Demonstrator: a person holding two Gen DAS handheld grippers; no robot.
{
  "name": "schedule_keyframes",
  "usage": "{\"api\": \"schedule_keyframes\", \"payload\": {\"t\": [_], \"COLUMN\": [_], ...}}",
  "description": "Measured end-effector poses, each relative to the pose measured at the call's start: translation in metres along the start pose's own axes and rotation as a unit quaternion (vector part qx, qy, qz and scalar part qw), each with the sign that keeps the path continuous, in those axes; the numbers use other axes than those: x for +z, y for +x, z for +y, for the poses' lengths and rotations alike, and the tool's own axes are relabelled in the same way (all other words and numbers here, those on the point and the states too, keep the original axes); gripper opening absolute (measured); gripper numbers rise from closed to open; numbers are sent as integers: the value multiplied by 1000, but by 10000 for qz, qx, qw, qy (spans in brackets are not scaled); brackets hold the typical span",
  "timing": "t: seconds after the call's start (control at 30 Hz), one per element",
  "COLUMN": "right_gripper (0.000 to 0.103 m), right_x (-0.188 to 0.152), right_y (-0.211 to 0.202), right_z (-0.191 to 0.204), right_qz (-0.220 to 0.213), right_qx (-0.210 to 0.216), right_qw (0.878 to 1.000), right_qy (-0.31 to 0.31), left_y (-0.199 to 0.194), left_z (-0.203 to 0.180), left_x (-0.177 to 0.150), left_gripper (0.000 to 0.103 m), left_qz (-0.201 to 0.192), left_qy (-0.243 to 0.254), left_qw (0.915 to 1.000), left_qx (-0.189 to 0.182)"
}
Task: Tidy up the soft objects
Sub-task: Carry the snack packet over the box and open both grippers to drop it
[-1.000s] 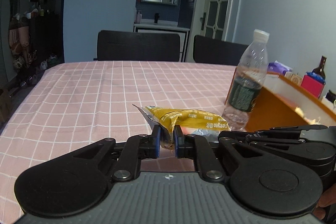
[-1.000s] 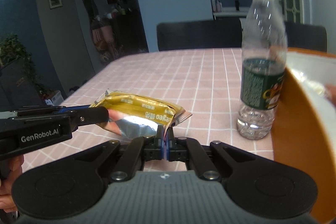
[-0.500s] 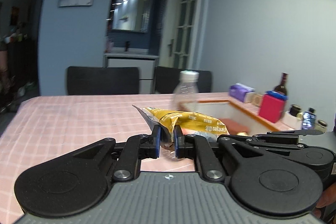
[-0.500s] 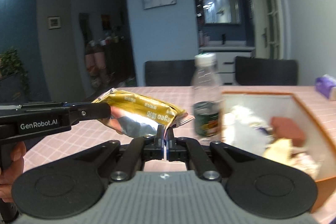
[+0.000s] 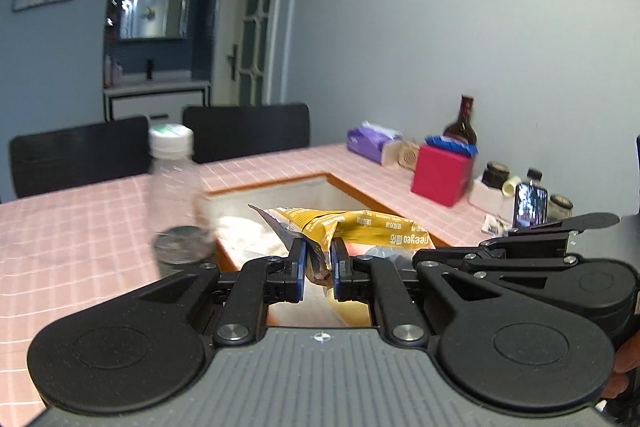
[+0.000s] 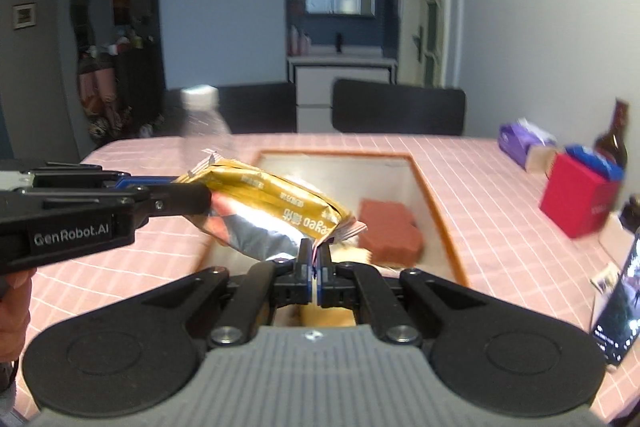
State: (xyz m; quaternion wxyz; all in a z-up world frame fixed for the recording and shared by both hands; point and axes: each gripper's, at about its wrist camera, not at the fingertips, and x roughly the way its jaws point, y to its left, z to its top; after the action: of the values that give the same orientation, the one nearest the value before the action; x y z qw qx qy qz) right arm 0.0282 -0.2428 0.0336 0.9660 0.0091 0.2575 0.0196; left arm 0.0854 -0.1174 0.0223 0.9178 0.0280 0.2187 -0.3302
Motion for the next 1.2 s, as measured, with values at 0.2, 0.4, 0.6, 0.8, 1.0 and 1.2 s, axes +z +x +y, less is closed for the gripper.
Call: {"api": "schedule_keyframes", "payload": {"t": [0.2, 0.4, 0.6, 0.8, 1.0, 1.2], "right_gripper": [0, 0, 16, 44, 63, 69], "right_x": [-2, -9, -13, -11, -5, 6], "right_y": [32, 57, 61, 59, 45, 24], "right_z": [-32, -31, -25, -25, -18, -3], "right_qz": [475, 810, 877, 903, 691, 236], "right_qx": [-223, -335, -420, -428, -399, -198], "right_qw": [9986, 9961, 9947, 9948, 9968, 9995], "right_qy": [82, -76, -340, -183, -107, -104], "left_y": [44, 63, 65, 50, 26, -9], "left_z": [-6, -3, -4, -2, -1, -1], "left_x": [-7, -14, -16, -12, -4, 5], "left_gripper": [14, 15, 23, 58, 65, 66], "left_qz": [546, 925, 1054, 803, 378, -199], "left_qy": [-53, -43, 40, 165, 183, 390], "left_qw": [9985, 9957, 9943, 9964, 9989, 9978], "left_qx": [-76, 69, 138, 205, 229, 491]}}
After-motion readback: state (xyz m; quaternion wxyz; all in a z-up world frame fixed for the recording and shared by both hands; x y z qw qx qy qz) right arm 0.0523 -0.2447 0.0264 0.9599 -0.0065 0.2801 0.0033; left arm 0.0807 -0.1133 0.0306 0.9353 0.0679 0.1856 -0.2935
